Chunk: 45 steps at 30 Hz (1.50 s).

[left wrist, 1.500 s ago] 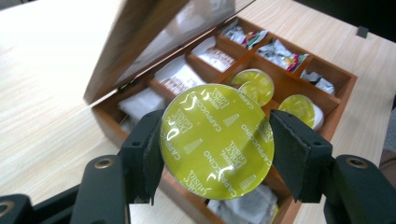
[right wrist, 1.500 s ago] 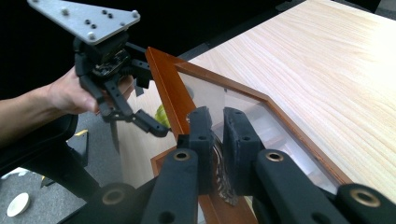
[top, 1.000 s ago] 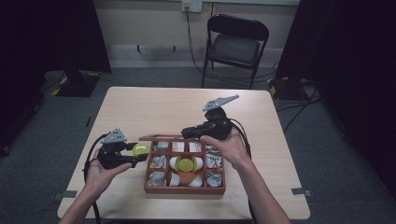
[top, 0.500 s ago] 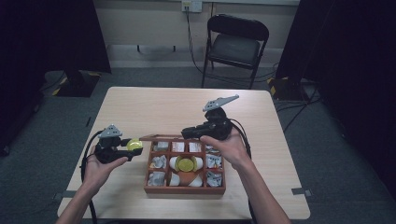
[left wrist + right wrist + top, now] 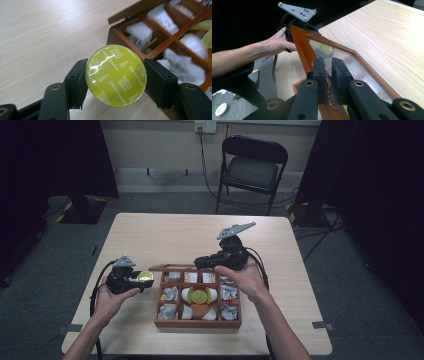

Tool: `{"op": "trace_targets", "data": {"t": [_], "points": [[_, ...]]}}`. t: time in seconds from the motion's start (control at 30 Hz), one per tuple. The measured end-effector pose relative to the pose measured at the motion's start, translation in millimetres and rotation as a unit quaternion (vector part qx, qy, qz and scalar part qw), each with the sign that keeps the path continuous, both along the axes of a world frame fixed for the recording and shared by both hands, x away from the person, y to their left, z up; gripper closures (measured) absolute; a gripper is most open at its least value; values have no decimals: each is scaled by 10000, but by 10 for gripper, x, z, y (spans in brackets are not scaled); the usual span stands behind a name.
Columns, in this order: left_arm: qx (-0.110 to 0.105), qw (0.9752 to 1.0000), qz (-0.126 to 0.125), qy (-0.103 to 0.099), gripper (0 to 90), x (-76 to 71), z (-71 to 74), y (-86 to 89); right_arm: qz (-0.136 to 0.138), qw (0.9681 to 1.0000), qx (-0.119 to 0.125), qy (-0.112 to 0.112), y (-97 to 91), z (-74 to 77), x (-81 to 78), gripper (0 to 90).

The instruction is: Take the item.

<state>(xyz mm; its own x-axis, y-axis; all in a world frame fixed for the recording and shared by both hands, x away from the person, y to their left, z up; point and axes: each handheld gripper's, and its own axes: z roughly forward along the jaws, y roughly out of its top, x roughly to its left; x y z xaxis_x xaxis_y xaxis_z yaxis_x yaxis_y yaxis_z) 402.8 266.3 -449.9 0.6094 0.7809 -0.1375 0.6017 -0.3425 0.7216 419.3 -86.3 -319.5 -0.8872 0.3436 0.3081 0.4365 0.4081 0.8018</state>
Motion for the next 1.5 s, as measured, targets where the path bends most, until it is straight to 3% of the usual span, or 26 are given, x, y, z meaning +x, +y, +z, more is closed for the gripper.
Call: {"op": "trace_targets", "data": {"t": [0.13, 0.57, 1.1, 1.5], "points": [[-35, 9999, 71, 115, 389, 31, -72, 35, 0, 10000, -5, -4, 0, 0, -1, 822], [374, 9990, 61, 217, 389, 66, -263, 19, 1, 10000, -5, -7, 0, -1, -3, 822], [259, 9995, 82, 145, 379, 54, -290, -7, 1, 10000, -3, -2, 0, -3, -4, 822], [24, 9998, 174, 66, 213, 39, -227, 16, -8, 10000, 0, 21, -4, -5, -6, 822]]}}
